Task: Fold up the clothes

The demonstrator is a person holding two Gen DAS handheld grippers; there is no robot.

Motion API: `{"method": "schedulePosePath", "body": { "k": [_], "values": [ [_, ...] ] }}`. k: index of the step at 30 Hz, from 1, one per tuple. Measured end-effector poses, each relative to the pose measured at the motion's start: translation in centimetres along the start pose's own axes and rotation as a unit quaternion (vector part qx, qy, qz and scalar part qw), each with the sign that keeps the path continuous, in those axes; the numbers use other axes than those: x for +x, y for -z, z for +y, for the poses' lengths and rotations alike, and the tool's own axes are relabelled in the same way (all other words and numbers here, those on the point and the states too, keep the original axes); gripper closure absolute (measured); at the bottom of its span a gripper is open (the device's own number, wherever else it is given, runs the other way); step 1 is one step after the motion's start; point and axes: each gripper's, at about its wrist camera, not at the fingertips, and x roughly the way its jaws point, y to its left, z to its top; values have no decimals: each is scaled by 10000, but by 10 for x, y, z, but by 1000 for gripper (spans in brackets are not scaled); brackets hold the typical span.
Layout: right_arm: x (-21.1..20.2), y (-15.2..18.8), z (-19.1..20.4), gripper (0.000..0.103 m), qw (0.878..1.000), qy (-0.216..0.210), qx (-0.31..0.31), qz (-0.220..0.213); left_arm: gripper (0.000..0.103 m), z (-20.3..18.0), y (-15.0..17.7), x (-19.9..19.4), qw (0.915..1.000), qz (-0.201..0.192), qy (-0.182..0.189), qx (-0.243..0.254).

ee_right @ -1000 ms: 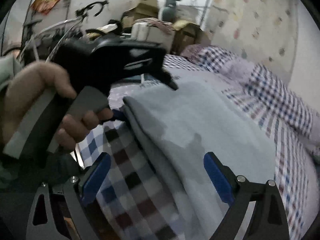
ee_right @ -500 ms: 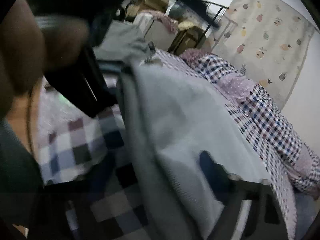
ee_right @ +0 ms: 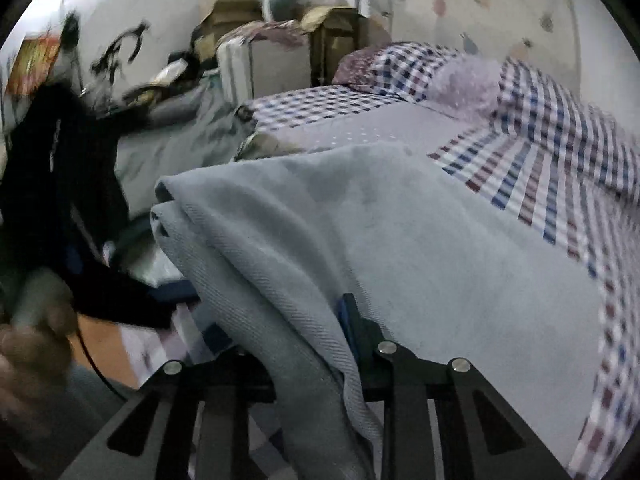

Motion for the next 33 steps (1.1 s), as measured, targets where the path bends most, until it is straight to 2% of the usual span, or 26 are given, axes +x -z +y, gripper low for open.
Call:
{"method": "schedulePosePath", "body": {
  "k": [2, 5, 9, 14, 18, 22, 25, 28, 31, 33],
  "values": [
    [-5, -4, -4, 78, 9999, -70, 148, -35, 0, 1, 2, 0, 9999, -26, -97, 25],
    [-6, -7, -3, 78, 9998, -82, 173, -32, 0, -10, 9, 16, 9985, 190, -275, 442],
    [-7, -5, -2, 78, 9998, -96, 161, -18, 0, -16, 16, 35, 9937, 328, -709, 801],
    [-4, -3, 2, 77, 10000, -43, 55, -2, 0, -14, 11, 50, 9897, 210, -1084, 911],
    [-1, 1, 5, 76, 9999, -32, -4, 116, 0, -11, 4, 63, 9871, 165, -1235, 1004],
    [-9, 7, 2, 63, 9990, -296, 171, 289, 2, -9, 1, 65, 9843, 84, -1368, 1108],
    [-30, 15, -12, 50, 9968, -630, 391, 300, 17, -7, -2, 62, 9823, 28, -1528, 1080],
    [-58, 26, -35, 39, 9938, -826, 725, 188, 23, -9, -3, 50, 9822, 25, -1663, 872],
    [-86, 40, -68, 30, 9910, -721, 1128, -14, 23, -13, -1, 38, 9858, -12, -1520, 713],
    [-99, 50, -92, 27, 9883, -553, 1416, -108, 23, -13, 2, 31, 9875, -1, -1450, 611]
  ]
}}
